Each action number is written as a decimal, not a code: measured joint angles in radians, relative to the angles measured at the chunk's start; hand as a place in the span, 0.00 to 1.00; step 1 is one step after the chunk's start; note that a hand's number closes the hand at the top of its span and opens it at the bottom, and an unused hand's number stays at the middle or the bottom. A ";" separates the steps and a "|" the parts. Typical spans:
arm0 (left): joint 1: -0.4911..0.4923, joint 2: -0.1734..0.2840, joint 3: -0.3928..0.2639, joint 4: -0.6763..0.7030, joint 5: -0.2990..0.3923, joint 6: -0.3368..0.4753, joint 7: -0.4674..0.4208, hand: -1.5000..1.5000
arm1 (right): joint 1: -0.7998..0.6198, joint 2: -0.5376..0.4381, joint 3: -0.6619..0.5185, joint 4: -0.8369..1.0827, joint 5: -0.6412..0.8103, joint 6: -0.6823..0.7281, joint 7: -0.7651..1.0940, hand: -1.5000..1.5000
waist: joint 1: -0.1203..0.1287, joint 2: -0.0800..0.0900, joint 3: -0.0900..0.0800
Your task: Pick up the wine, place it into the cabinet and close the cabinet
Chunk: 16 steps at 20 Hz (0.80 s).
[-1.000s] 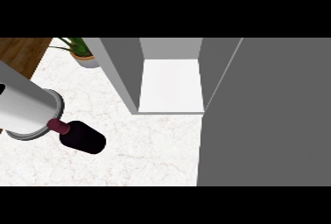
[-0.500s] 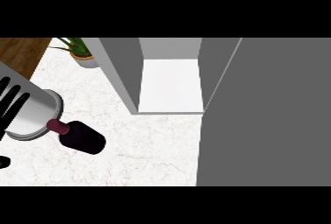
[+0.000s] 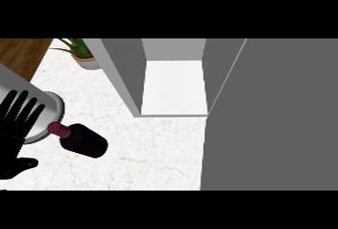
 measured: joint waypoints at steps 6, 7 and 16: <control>-0.002 0.007 0.012 0.126 -0.055 -0.052 -0.110 0.00 | -0.032 0.010 0.007 0.001 0.005 -0.017 0.029 0.00 | 0.001 0.000 0.000; -0.016 0.014 0.017 0.156 -0.060 -0.059 -0.125 0.00 | -0.026 0.008 0.005 -0.001 0.005 -0.012 0.028 0.00 | -0.001 0.000 0.000; -0.021 0.003 -0.002 0.278 -0.108 -0.105 -0.227 0.00 | -0.041 0.010 -0.004 -0.007 0.009 -0.015 0.049 0.00 | 0.000 0.000 0.000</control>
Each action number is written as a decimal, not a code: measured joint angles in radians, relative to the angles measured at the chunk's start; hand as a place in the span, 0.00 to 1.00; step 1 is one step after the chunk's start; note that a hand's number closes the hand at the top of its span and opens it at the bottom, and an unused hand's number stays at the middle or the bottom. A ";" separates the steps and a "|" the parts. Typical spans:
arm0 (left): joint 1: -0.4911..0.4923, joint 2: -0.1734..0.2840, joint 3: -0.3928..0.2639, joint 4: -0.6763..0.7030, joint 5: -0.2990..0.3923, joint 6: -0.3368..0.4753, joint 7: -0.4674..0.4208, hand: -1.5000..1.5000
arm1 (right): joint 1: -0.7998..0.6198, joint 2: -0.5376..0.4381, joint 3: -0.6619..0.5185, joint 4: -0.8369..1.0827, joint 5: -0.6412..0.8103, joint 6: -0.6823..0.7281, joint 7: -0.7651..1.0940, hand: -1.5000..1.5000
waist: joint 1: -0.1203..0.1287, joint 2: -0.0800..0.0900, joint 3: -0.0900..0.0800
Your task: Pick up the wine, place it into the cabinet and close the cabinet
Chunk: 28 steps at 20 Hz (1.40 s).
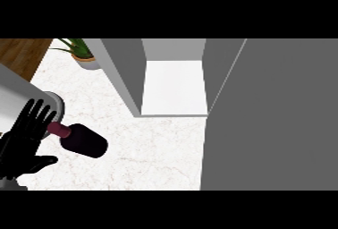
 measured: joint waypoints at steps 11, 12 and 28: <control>-0.043 -0.008 -0.026 0.175 -0.042 -0.052 -0.120 0.00 | -0.006 0.009 -0.010 0.003 0.006 0.009 0.001 0.00 | 0.001 0.001 0.000; -0.046 -0.006 -0.026 0.190 -0.044 -0.058 -0.132 0.00 | -0.018 0.003 -0.015 0.001 0.005 0.007 0.015 0.00 | 0.000 0.000 0.000; -0.101 -0.006 -0.056 0.449 -0.138 -0.097 -0.346 0.00 | 0.001 0.029 -0.002 0.004 0.011 0.030 -0.001 0.00 | 0.000 0.001 0.000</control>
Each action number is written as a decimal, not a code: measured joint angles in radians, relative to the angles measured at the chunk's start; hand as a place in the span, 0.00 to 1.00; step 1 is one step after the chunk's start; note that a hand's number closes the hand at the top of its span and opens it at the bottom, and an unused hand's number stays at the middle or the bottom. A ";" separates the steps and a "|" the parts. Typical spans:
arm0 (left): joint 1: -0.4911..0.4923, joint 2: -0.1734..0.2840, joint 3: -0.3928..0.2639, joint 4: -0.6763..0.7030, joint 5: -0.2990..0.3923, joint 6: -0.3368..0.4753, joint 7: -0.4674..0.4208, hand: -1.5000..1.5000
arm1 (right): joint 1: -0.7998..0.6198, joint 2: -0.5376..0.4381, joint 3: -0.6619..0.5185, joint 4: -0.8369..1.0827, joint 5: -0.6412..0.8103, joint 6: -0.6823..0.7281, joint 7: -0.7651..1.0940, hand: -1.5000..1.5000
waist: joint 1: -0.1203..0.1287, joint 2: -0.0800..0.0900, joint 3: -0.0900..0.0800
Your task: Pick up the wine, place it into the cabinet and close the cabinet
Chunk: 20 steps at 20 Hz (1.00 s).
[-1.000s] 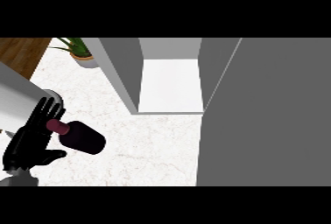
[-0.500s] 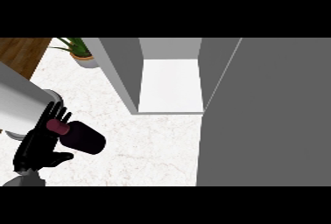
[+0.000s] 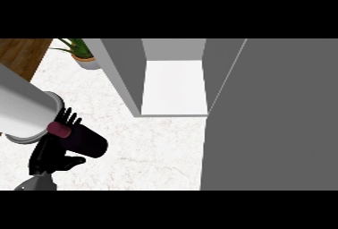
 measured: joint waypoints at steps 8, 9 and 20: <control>-0.037 0.012 -0.005 0.101 -0.008 -0.024 -0.042 0.00 | -0.029 -0.017 -0.037 -0.004 -0.003 0.006 0.027 0.00 | -0.002 0.000 0.000; -0.054 0.019 -0.001 0.139 -0.012 -0.032 -0.064 0.00 | -0.025 -0.010 -0.025 -0.001 -0.001 0.008 0.017 0.00 | -0.002 0.000 0.000; -0.122 0.009 -0.001 0.272 0.016 -0.104 -0.132 1.00 | -0.037 0.010 -0.001 -0.002 0.004 -0.012 0.041 0.00 | -0.003 0.000 0.000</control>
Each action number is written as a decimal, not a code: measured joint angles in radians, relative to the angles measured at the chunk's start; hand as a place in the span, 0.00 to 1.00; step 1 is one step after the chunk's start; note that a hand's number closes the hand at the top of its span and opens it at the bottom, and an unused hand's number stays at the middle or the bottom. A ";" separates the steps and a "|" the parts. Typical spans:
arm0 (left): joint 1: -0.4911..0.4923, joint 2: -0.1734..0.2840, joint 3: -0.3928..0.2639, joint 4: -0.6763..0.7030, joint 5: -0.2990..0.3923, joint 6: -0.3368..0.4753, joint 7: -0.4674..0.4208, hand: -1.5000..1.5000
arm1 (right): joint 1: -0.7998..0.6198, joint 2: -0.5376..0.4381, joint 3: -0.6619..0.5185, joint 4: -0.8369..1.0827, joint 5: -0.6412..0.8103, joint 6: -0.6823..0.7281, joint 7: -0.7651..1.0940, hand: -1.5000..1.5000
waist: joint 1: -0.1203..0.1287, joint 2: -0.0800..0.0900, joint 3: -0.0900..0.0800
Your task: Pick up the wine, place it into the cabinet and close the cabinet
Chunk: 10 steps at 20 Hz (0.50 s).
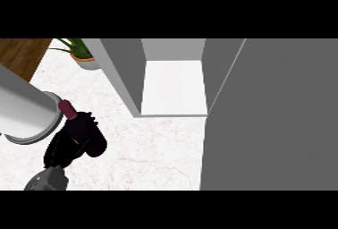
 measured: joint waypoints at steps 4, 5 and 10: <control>-0.013 -0.001 -0.032 0.012 -0.026 -0.031 -0.036 1.00 | 0.002 -0.001 -0.020 0.006 0.000 0.013 -0.019 0.00 | 0.002 0.000 0.000; -0.012 0.002 -0.037 0.024 -0.037 -0.038 -0.053 1.00 | -0.008 -0.010 -0.032 0.005 -0.003 0.014 -0.006 0.00 | 0.001 0.001 0.000; 0.015 0.003 -0.095 -0.029 -0.140 0.014 -0.160 1.00 | -0.002 -0.001 -0.024 0.005 -0.003 0.014 -0.005 0.00 | 0.001 -0.001 0.000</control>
